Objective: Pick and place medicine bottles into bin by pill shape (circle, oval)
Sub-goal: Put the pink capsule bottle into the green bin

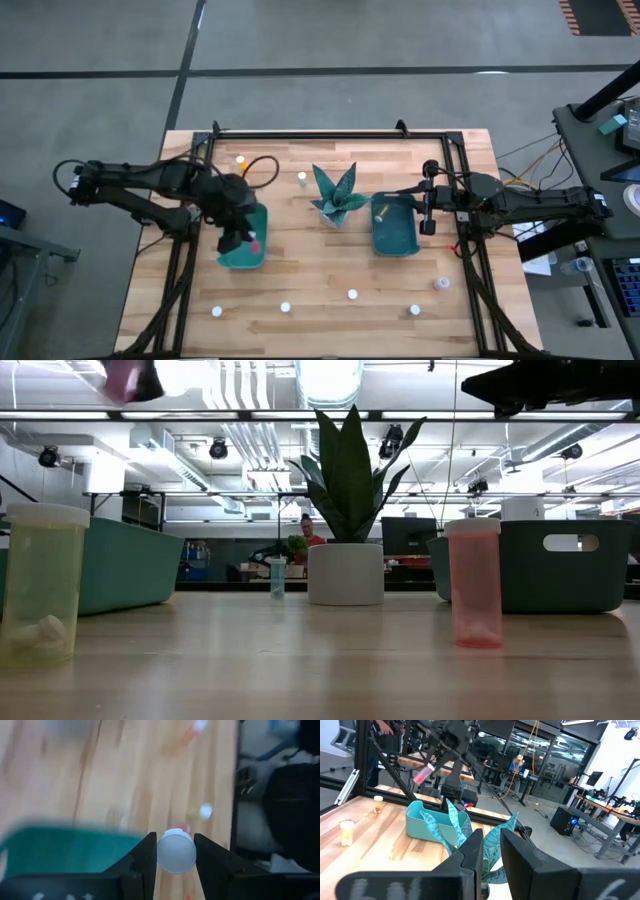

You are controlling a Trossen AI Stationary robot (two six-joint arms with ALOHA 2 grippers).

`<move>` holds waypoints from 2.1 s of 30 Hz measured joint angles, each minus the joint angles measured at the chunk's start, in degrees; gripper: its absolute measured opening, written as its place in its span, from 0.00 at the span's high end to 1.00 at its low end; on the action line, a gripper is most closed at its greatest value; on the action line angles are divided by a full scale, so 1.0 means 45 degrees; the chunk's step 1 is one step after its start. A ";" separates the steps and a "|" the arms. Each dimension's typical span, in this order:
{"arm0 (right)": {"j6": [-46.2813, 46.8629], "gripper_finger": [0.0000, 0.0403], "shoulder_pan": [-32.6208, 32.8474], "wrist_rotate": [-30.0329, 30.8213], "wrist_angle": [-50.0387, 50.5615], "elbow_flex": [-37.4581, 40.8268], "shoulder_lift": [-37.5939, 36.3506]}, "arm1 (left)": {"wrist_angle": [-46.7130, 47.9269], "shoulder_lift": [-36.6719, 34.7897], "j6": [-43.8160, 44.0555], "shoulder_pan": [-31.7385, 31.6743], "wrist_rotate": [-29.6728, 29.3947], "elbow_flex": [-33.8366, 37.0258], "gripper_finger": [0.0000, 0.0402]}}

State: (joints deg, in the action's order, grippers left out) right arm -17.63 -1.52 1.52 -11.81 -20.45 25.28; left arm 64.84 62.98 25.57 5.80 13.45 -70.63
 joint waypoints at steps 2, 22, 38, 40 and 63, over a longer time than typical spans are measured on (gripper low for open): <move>0.0000 0.86 0.0000 0.0000 0.0000 0.0000 0.0000 | 0.1053 0.0173 0.0781 -0.0003 0.0000 0.0014 0.76; 0.0005 0.86 0.0000 0.0000 0.0000 0.0000 0.0000 | 0.4529 0.4006 -0.0092 -0.0127 -0.3244 0.0033 0.76; -0.0092 0.86 0.0000 -0.0002 0.0185 0.0000 -0.0003 | 0.1827 0.4764 -0.1887 -0.0300 -0.5533 0.0599 0.76; -0.0091 0.86 0.0000 0.0000 0.0188 0.0000 0.0000 | 0.1484 0.4565 -0.1900 -0.0300 -0.5727 0.1045 0.76; -0.0102 0.86 0.0000 -0.0004 0.0180 0.0000 0.0000 | -0.3165 0.0218 -0.1766 -0.0753 -0.6081 0.6339 0.76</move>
State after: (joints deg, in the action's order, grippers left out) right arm -18.09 -1.52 1.50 -11.00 -20.45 25.28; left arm 50.59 63.96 17.62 2.41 -13.91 -42.10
